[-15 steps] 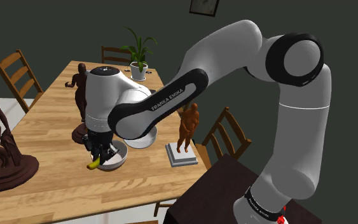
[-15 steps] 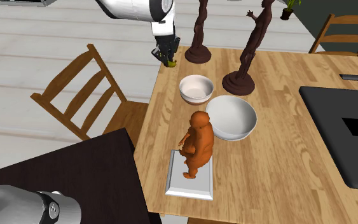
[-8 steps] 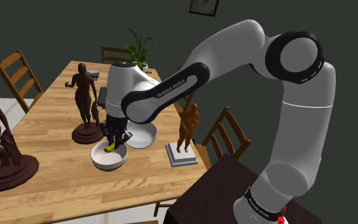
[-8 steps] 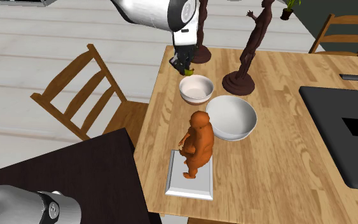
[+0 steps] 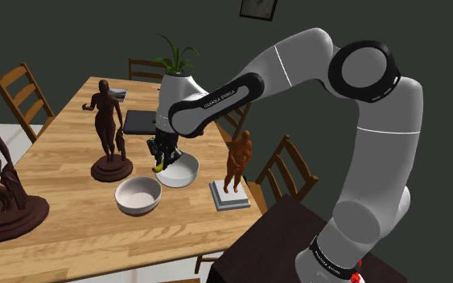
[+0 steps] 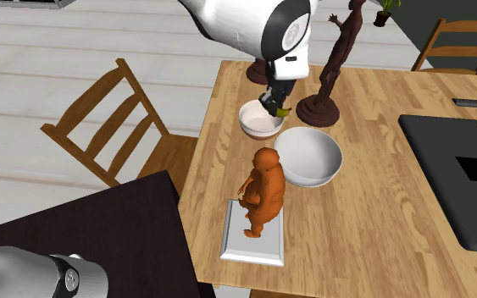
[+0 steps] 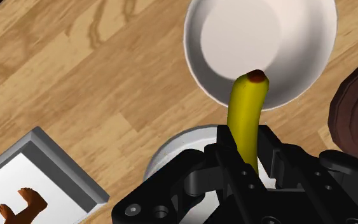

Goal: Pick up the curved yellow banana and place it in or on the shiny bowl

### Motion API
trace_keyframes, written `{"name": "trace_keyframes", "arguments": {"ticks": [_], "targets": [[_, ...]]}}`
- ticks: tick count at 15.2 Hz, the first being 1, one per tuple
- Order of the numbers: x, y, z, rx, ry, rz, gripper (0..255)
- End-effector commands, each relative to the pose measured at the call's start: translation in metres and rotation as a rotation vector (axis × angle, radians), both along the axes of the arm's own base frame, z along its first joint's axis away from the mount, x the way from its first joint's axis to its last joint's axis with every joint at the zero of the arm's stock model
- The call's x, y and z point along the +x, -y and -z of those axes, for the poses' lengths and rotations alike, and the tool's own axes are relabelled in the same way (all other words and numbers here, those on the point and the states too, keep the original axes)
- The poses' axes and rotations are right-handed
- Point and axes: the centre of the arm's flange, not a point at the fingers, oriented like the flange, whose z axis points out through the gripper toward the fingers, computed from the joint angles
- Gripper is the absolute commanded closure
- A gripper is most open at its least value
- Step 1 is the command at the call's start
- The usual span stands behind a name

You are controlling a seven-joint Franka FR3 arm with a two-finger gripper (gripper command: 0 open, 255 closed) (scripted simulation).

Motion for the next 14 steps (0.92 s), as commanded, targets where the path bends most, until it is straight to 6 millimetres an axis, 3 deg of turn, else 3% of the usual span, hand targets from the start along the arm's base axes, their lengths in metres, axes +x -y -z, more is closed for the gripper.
{"name": "trace_keyframes", "arguments": {"ticks": [1, 7, 8, 14], "targets": [[0.01, 0.025, -0.002, 0.0, 0.0, -0.002, 255], [0.045, 0.096, -0.002, 0.0, 0.0, -0.002, 255], [0.055, 0.115, -0.002, 0.0, 0.0, -0.002, 255], [0.055, 0.115, 0.029, 0.0, 0.0, -0.002, 255]]}}
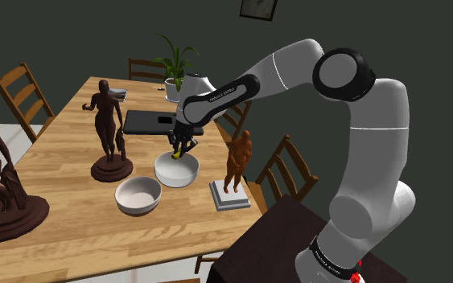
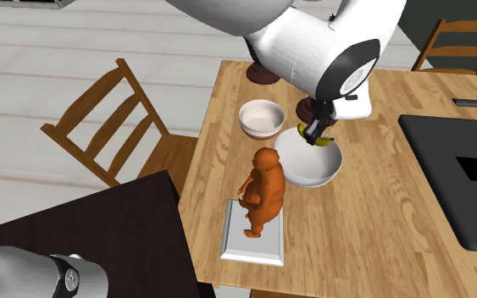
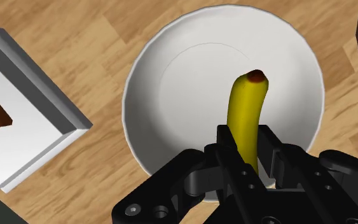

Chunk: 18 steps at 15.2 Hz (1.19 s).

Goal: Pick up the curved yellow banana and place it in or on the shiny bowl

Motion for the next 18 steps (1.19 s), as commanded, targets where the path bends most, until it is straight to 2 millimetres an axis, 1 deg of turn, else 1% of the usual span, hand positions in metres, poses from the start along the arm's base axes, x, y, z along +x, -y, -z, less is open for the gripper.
{"name": "trace_keyframes", "arguments": {"ticks": [1, 7, 15, 16, 18], "targets": [[0.0, -0.001, 0.01, 0.0, 0.0, 0.0, 255], [0.0, -0.001, 0.042, 0.0, 0.0, 0.0, 255], [0.0, -0.001, 0.043, 0.0, 0.0, 0.0, 255], [0.0, -0.001, 0.043, 0.0, 0.0, 0.0, 0], [0.0, -0.001, 0.043, 0.0, 0.0, 0.0, 0]]}}
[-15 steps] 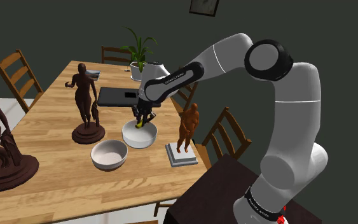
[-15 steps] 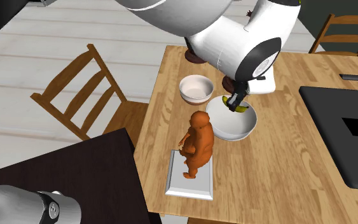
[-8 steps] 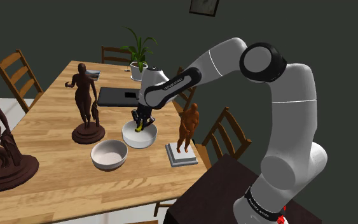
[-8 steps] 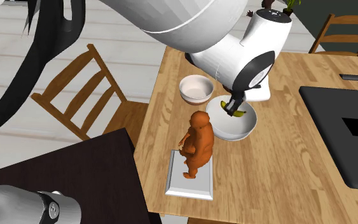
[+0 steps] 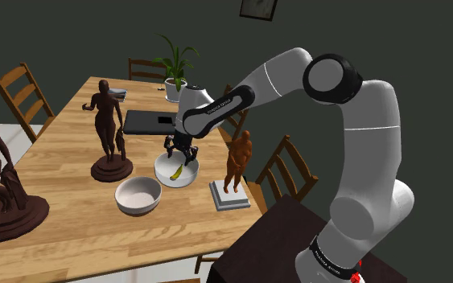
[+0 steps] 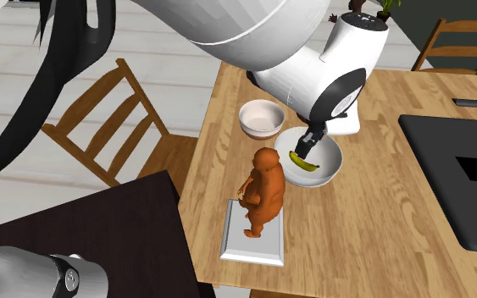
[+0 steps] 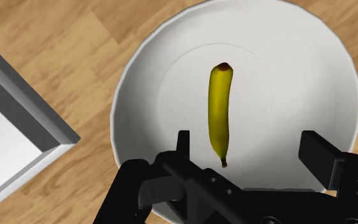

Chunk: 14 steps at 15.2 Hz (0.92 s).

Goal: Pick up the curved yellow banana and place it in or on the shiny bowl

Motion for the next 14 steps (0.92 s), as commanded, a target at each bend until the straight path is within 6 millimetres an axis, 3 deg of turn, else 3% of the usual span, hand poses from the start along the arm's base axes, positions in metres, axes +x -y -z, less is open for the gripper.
{"name": "trace_keyframes", "arguments": {"ticks": [1, 3, 7, 14], "targets": [[0.0, 0.0, 0.0, 0.0, 0.0, 0.0, 0], [0.0, 0.0, 0.0, 0.0, 0.0, 0.0, 0], [-0.004, 0.004, -0.05, 0.0, 0.0, 0.0, 0], [-0.004, 0.004, -0.05, 0.0, 0.0, 0.0, 0]]}}
